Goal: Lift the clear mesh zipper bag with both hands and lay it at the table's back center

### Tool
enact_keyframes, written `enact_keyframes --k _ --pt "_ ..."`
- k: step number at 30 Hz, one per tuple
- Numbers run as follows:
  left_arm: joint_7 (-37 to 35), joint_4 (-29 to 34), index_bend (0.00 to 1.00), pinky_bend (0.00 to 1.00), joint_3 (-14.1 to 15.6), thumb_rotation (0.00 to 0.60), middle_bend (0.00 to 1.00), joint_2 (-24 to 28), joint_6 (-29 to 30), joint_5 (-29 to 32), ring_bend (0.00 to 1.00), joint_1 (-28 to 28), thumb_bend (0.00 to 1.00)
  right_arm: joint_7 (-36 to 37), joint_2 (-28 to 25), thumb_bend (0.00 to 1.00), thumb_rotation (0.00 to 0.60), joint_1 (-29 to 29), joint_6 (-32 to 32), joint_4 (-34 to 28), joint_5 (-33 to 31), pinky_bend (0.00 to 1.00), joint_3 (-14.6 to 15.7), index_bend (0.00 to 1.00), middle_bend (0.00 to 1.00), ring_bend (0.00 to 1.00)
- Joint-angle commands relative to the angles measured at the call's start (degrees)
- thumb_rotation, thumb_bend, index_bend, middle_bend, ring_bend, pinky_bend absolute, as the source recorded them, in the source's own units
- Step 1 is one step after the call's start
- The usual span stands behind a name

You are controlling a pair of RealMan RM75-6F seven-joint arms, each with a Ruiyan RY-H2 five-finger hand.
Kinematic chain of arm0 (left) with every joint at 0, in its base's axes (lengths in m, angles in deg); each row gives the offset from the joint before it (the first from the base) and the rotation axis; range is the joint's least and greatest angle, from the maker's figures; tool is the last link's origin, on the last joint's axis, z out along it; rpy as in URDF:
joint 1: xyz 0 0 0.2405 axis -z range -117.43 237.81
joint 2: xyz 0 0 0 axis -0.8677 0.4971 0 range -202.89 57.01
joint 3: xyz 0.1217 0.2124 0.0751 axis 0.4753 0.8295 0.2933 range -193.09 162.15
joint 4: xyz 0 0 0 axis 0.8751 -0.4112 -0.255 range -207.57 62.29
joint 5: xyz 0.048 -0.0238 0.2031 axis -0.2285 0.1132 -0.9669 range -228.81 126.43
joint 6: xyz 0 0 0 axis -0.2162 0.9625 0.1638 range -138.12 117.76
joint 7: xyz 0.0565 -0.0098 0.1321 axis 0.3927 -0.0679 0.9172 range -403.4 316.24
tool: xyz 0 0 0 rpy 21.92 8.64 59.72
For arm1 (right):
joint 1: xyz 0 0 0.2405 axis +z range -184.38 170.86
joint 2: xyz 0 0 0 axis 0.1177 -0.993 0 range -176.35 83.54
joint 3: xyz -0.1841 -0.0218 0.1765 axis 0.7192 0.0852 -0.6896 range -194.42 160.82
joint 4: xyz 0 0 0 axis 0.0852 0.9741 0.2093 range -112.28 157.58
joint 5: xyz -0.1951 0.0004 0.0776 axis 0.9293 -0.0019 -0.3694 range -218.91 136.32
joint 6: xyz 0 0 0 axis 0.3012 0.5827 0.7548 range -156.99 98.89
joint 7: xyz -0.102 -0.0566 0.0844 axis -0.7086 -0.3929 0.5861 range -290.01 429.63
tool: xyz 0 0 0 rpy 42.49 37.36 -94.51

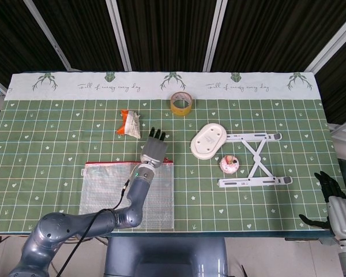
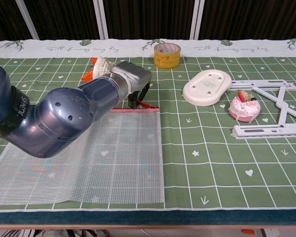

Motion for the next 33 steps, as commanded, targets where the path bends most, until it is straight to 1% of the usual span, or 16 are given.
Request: enact_keyframes --k 1,5,10,15,18,21,25,26,28,29,31,32,33 --pt "-0.36 0.91 0.57 0.00 -0.29 0.600 0.11 0.65 0.39 -0.58 0.00 0.00 0.45 -0.01 -0.03 0.20 0.600 0.01 0.01 -0.10 0.10 0.21 0.01 0.00 0.00 0.00" --pt "-0.96 3.34 0.57 0.00 -1.01 0.600 0.11 2.18 1.24 -1.43 0.00 0.00 0.45 0.09 -0.14 0.20 0.600 0.05 -0.10 -0.50 0.04 0.21 -0.01 0.00 0.00 0.00" --pt "-1.60 8.15 0.58 0.00 -2.39 0.600 0.11 5.09 2.81 -2.71 0.00 0.13 0.45 -0.02 -1.12 0.20 0.600 0.44 -1.44 -2.47 -1.03 0.21 -0.08 0.00 0.00 0.00" --pt "-2.09 14.68 0.58 0.00 -4.77 0.600 0.11 9.20 4.76 -4.22 0.00 0.67 0.45 0.44 -2.89 0.20 0.600 1.54 -3.62 -7.43 -4.36 0.21 -1.41 0.00 0.00 0.00" --pt "-2.33 18.35 0.58 0.00 -6.40 0.600 0.11 11.44 5.67 -4.84 0.00 1.18 0.45 -1.08 -4.24 0.20 0.600 3.32 -7.01 -10.75 -7.86 0.21 -2.21 0.00 0.00 0.00" --pt "-2.71 22.95 0.58 0.00 -7.77 0.600 0.11 14.07 6.27 -5.45 0.00 1.62 0.45 -2.63 -5.76 0.22 0.600 6.58 -11.24 -15.70 -14.27 0.21 -4.70 0.00 0.00 0.00" --pt "-3.13 26.93 0.58 0.00 -8.86 0.600 0.11 16.26 6.72 -5.84 0.00 2.24 0.45 -4.08 -5.86 0.26 0.600 10.86 -14.06 -20.08 -20.71 0.21 -8.47 0.00 0.00 0.00" --pt "-3.15 27.29 0.58 0.00 -8.95 0.600 0.11 16.48 6.77 -5.79 0.00 2.31 0.45 -4.36 -5.81 0.26 0.600 11.37 -14.29 -20.45 -21.55 0.21 -8.88 0.01 0.00 0.00" --pt "-3.51 28.81 0.58 0.00 -9.67 0.600 0.11 17.23 7.10 -5.77 0.00 2.75 0.45 -4.83 -5.20 0.27 0.600 13.76 -15.22 -22.58 -25.44 0.21 -11.05 0.05 0.00 0.00" --pt "-3.61 29.18 0.58 0.00 -9.87 0.600 0.11 17.39 7.20 -5.71 0.00 2.86 0.45 -4.86 -4.99 0.27 0.600 14.41 -15.47 -23.12 -26.58 0.21 -11.64 0.07 0.00 0.00" --pt "-3.75 30.56 0.58 0.00 -10.47 0.600 0.11 18.08 7.65 -5.41 0.00 3.28 0.45 -5.41 -4.18 0.27 0.600 17.11 -16.34 -24.80 -31.41 0.21 -13.77 0.09 0.00 0.00" --pt "-3.73 31.42 0.58 0.00 -10.70 0.600 0.11 18.59 8.08 -5.38 0.00 3.56 0.45 -6.42 -3.59 0.27 0.600 19.17 -16.89 -25.52 -34.86 0.21 -14.91 0.10 0.00 0.00" --pt "-3.83 32.01 0.58 0.00 -10.86 0.600 0.11 18.89 8.34 -5.34 0.00 3.70 0.45 -7.15 -3.17 0.27 0.600 20.62 -17.30 -25.87 -37.22 0.21 -15.58 0.11 0.00 0.00"
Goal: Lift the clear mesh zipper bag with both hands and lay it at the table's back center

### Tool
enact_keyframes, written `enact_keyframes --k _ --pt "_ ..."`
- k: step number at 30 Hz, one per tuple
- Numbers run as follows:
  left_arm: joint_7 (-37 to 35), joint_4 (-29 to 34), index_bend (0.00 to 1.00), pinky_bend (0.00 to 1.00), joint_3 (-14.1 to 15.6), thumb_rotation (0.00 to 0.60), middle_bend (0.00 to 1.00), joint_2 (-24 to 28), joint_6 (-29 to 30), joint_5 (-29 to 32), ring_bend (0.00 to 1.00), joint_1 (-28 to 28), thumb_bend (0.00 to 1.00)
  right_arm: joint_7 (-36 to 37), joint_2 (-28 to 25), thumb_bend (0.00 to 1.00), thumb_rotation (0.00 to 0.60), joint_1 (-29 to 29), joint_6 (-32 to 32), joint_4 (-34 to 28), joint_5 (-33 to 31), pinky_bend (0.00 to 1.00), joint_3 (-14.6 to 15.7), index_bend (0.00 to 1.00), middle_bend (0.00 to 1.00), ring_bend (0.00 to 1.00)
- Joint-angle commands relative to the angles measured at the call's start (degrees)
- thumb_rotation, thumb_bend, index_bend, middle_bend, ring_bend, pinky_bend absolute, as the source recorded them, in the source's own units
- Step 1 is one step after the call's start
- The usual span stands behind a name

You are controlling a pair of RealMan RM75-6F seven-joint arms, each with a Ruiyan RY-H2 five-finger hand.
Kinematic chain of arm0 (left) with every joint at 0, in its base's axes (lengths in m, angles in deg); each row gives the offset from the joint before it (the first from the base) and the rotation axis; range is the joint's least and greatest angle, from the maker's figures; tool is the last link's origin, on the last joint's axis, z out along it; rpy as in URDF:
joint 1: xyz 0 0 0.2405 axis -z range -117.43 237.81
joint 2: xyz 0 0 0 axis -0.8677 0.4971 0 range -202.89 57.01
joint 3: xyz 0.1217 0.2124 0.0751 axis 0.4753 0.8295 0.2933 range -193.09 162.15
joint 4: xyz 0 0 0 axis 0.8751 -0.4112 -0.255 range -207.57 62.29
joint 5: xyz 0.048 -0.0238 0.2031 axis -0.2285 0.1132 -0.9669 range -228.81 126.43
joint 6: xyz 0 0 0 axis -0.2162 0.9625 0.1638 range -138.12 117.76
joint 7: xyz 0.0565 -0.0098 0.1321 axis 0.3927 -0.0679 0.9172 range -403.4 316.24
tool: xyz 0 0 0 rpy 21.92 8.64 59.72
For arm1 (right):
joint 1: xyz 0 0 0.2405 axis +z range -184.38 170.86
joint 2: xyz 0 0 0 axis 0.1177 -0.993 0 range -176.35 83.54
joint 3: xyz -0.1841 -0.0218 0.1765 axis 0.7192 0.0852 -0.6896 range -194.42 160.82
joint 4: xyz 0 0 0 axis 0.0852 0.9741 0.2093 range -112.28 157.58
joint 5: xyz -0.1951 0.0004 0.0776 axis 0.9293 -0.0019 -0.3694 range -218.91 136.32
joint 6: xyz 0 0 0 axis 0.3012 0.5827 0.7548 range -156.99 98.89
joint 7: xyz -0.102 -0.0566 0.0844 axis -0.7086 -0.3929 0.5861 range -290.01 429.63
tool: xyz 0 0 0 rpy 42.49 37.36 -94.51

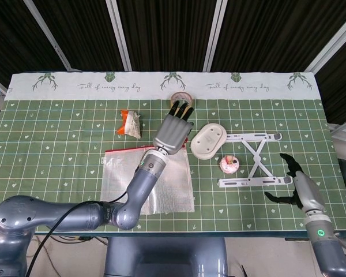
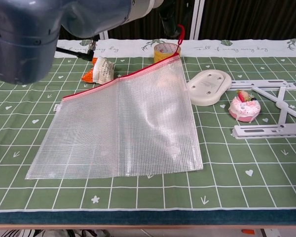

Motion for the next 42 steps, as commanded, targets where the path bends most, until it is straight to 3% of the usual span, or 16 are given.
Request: enact_keyframes --k 1,11,20,42 --pt "-0.42 2.19 0.58 0.00 -0.86 0.600 0.11 1.31 1.08 0.26 0.00 0.73 0.45 -3.15 2.17 0.27 0.600 7.62 -2.75 -3.53 -11.50 0.21 -4.95 0.12 0.00 0.00" --pt "-1.17 6.57 0.58 0.00 -1.16 0.600 0.12 3.58 2.99 2.12 0.00 1.74 0.45 -9.03 10.25 0.29 0.600 21.40 -0.11 -2.00 -30.68 0.21 -10.41 0.22 0.00 0.00" --pt "-2.08 7.95 0.58 0.00 -1.34 0.600 0.12 4.59 3.90 3.38 0.00 3.03 0.45 -11.34 17.79 0.35 0.600 29.69 4.30 2.06 -41.35 0.21 -13.75 0.34 0.01 0.00" --pt "-4.77 9.63 0.58 0.00 0.32 0.600 0.12 6.72 5.38 5.02 0.00 4.38 0.45 -12.65 26.58 0.38 0.600 36.72 9.28 7.61 -49.03 0.21 -17.78 0.43 0.02 0.00"
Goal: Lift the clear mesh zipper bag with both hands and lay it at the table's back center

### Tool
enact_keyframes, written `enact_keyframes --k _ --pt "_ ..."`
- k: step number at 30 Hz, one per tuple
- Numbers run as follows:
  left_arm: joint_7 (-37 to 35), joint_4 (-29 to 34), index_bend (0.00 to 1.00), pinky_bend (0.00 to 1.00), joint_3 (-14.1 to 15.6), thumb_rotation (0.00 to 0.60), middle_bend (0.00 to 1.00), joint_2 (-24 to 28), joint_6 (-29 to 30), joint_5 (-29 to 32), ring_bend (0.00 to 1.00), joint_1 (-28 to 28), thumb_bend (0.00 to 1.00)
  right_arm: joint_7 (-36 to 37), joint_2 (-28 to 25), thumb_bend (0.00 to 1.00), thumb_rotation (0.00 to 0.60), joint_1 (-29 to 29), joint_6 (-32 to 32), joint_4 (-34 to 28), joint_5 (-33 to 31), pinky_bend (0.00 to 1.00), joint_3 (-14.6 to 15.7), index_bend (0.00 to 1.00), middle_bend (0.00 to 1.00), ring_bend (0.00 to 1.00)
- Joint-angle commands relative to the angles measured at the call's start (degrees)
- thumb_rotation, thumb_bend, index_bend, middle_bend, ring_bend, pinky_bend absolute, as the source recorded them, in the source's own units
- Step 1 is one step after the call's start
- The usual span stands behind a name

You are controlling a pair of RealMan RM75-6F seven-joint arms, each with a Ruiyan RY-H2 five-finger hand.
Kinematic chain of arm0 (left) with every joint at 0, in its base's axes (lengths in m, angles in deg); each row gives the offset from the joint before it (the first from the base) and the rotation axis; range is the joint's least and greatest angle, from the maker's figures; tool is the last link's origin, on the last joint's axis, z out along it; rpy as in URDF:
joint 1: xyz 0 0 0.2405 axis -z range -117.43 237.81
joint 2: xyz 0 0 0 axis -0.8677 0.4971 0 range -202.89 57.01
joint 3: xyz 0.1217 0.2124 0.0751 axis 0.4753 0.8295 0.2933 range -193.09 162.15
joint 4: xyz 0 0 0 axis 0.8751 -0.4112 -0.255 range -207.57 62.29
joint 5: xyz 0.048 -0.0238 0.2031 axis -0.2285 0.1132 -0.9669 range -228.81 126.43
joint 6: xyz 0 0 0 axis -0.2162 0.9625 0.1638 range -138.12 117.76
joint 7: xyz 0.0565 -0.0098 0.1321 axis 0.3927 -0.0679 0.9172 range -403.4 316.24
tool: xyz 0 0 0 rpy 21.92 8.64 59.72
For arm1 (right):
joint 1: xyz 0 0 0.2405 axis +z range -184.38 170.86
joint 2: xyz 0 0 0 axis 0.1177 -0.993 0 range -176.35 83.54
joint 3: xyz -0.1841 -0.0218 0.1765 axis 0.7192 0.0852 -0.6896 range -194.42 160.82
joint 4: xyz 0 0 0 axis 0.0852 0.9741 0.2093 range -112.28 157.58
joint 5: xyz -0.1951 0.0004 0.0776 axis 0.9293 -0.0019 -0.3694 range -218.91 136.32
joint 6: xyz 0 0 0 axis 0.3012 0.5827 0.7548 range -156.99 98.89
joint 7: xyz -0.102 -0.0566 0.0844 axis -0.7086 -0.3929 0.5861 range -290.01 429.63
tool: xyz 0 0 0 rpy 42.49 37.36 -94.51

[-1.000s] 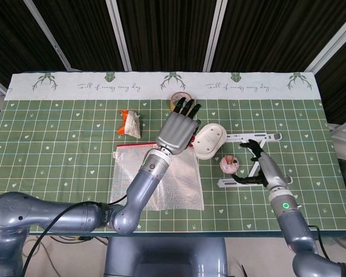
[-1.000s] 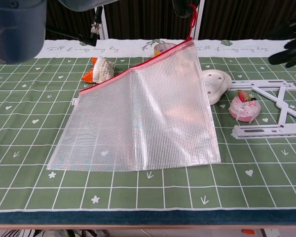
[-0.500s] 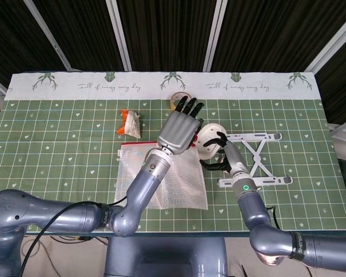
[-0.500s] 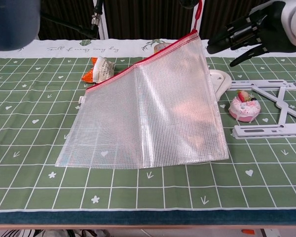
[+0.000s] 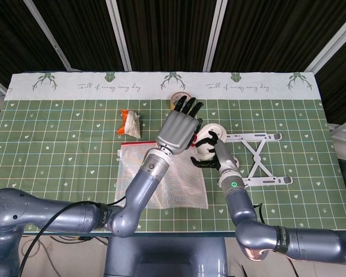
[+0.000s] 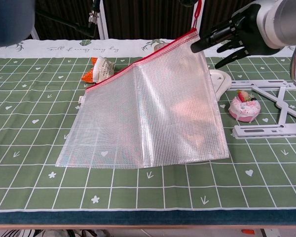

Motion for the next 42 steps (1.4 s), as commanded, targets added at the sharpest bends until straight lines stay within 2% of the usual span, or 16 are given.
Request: enact_keyframes --k 1,7,15,42 --pt "-0.22 0.26 0.58 0.00 0.29 0.600 0.12 0.28 0.16 0.10 0.00 0.10 0.45 -0.26 1.02 0.39 0.600 0.79 0.58 0.84 -0.45 0.21 -0.55 0.43 0.02 0.00" --pt "-0.66 0.74 0.58 0.00 0.86 0.600 0.12 0.84 0.39 0.54 0.00 0.30 0.45 -0.44 2.41 0.39 0.600 1.63 1.45 1.65 -1.05 0.21 -1.46 0.44 0.03 0.00" --pt "-1.43 1.25 0.58 0.00 1.66 0.600 0.12 1.59 0.46 0.63 0.00 0.69 0.45 -0.67 3.70 0.41 0.600 2.22 2.77 2.64 -1.40 0.21 -2.87 0.50 0.05 0.00" --pt "-3.73 2.73 0.58 0.00 3.33 0.600 0.11 3.75 1.86 1.11 0.00 1.69 0.45 -2.28 4.15 0.47 0.600 1.23 4.04 2.21 -2.86 0.21 -5.97 0.56 0.08 0.00"
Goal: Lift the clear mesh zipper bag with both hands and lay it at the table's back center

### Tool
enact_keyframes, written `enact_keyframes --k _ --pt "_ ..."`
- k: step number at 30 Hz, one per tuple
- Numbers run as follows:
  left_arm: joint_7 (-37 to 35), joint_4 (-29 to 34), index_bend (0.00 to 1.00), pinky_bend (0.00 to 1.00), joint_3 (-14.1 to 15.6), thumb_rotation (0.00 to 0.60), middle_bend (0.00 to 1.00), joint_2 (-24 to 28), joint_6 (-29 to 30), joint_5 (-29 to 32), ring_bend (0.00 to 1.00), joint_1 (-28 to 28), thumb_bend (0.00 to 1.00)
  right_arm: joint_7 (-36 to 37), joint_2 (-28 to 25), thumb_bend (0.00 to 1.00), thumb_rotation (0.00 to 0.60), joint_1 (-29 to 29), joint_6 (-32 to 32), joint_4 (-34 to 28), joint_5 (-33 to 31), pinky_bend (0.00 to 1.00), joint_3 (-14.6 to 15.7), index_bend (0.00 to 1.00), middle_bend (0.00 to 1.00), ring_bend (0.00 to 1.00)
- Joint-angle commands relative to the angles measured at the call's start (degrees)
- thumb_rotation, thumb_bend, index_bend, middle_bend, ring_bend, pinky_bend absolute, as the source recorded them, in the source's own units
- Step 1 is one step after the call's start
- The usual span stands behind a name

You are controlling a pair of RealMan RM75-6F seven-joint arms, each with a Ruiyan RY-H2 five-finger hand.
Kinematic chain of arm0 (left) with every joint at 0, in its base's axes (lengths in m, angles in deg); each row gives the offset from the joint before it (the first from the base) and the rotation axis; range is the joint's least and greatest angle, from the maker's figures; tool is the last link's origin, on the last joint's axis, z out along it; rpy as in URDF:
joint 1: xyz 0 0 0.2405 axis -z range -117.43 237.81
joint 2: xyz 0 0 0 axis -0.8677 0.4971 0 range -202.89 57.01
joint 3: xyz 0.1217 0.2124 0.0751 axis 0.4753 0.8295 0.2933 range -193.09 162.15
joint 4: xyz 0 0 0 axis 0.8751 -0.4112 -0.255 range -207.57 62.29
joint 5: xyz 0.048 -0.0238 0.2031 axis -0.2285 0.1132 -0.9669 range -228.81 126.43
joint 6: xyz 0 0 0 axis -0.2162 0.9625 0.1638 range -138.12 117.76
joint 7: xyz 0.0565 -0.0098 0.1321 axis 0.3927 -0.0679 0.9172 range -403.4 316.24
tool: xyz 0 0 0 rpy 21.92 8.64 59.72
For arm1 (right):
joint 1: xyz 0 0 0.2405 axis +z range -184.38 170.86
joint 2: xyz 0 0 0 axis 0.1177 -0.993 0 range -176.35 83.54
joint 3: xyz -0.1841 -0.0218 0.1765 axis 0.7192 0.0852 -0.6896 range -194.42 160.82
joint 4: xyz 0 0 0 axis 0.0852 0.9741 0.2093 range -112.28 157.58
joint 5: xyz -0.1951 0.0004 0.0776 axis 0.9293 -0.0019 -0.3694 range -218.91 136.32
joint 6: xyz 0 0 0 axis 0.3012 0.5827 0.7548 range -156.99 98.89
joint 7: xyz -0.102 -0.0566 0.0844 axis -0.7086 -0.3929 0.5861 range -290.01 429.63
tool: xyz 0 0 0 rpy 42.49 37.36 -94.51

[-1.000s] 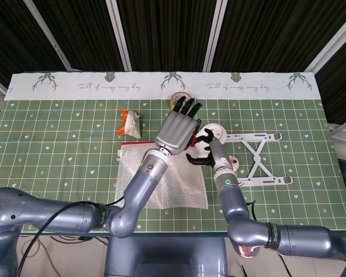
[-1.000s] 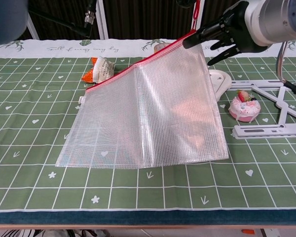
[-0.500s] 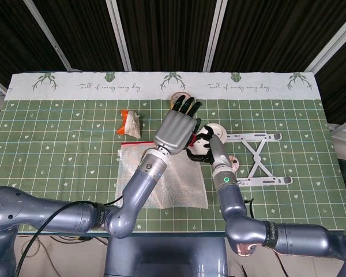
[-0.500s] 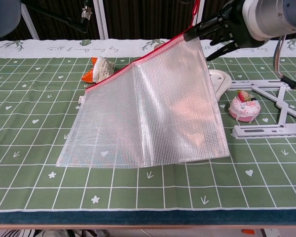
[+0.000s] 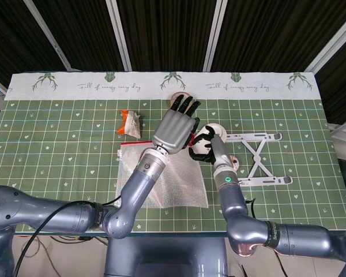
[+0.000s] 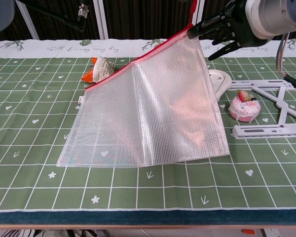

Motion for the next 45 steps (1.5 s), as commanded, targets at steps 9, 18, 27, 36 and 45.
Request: enact_keyframes --k 9,18,27,36,45 --pt "-0.86 -0.06 0.58 0.00 0.72 0.600 0.11 0.38 -0.10 0.01 0.00 0.11 0.45 -0.51 0.32 0.51 0.600 -0.14 0.31 0.10 -0.17 0.21 -0.65 0.59 0.09 0.00" --pt "-1.91 0.67 0.58 0.00 1.80 0.600 0.11 1.24 0.08 -0.37 0.00 -0.78 0.45 -0.61 -0.55 0.51 0.600 -0.96 0.16 -0.85 -0.67 0.21 -1.64 0.60 0.09 0.00" --pt "-3.36 2.58 0.58 0.00 4.03 0.600 0.12 3.66 0.70 -1.37 0.00 -3.57 0.45 0.32 -2.60 0.51 0.600 -1.96 -0.43 -2.97 -3.05 0.21 -4.48 0.62 0.09 0.00" --pt "-4.48 2.38 0.58 0.00 6.15 0.600 0.12 4.61 0.58 -2.02 0.00 -5.79 0.45 1.20 -4.29 0.52 0.600 -1.81 -0.51 -4.86 -5.42 0.21 -7.14 0.63 0.09 0.00" --pt "-5.24 2.02 0.58 0.00 7.29 0.600 0.12 5.32 0.49 -2.61 0.00 -7.40 0.45 1.96 -6.30 0.52 0.600 -1.89 -1.06 -4.48 -8.32 0.21 -9.60 0.63 0.10 0.00"
